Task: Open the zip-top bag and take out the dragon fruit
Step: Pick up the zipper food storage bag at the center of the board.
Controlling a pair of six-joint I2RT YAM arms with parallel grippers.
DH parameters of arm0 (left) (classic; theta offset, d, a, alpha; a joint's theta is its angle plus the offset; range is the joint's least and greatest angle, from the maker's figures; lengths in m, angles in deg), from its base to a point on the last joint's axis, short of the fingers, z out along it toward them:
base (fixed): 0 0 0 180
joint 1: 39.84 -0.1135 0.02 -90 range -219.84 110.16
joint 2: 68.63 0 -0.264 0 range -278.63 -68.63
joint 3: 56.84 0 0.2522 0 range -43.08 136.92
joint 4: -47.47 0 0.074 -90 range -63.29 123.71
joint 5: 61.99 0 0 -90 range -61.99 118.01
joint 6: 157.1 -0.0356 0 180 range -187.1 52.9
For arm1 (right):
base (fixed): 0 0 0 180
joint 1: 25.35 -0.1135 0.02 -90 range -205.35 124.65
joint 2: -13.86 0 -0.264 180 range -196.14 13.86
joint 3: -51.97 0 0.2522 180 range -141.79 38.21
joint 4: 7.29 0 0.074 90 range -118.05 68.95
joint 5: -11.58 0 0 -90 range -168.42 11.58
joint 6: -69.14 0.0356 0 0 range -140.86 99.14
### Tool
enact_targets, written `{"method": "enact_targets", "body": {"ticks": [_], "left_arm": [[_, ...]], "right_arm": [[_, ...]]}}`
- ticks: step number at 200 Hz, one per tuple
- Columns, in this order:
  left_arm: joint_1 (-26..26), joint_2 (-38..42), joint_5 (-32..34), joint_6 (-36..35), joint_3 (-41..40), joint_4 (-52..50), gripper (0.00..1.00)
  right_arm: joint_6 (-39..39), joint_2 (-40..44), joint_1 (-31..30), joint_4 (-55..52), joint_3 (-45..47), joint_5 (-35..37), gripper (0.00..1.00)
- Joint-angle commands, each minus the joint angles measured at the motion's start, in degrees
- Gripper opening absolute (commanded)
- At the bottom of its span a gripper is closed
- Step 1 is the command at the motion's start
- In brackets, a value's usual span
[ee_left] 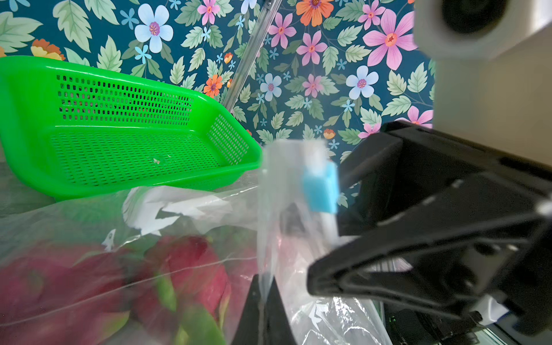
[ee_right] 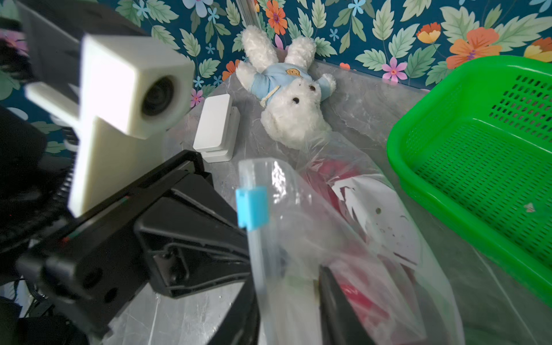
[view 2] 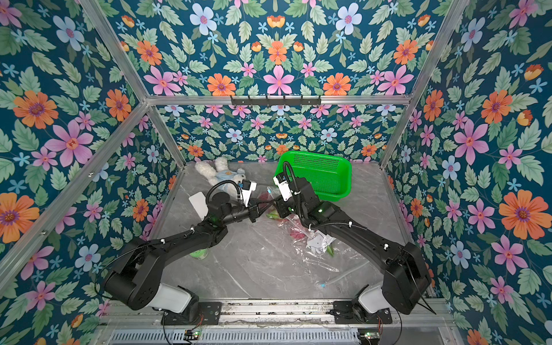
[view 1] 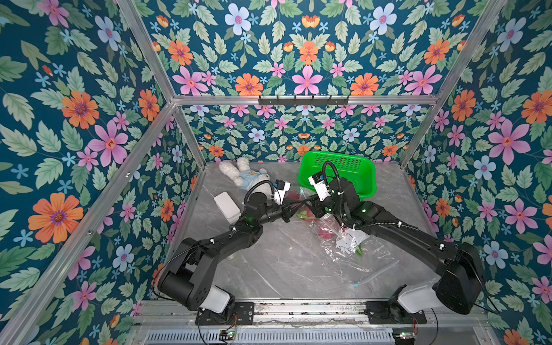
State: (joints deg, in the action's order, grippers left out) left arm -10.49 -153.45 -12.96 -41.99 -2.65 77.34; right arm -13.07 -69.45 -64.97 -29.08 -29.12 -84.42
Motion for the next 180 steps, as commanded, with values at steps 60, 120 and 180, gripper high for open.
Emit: {"method": "enact_targets", "body": {"ticks": [60,120,180], "left_arm": [[0.0,1.0,0.9,-2.8,0.8,-2.5,0.00],[-4.4,7.1,-9.1,-13.0,3.3,-10.3,0.57],[-5.1,0.9,-17.3,-17.8,13.8,-11.2,0.58]], "right_arm": [[-3.3,3.2,-0.1,-3.2,0.1,2.2,0.00],[-5.3,5.8,6.9,-9.2,-1.8,-18.4,0.00],[-6.6,5.6,7.8,-9.2,-0.5,-25.1,0.00]]}}
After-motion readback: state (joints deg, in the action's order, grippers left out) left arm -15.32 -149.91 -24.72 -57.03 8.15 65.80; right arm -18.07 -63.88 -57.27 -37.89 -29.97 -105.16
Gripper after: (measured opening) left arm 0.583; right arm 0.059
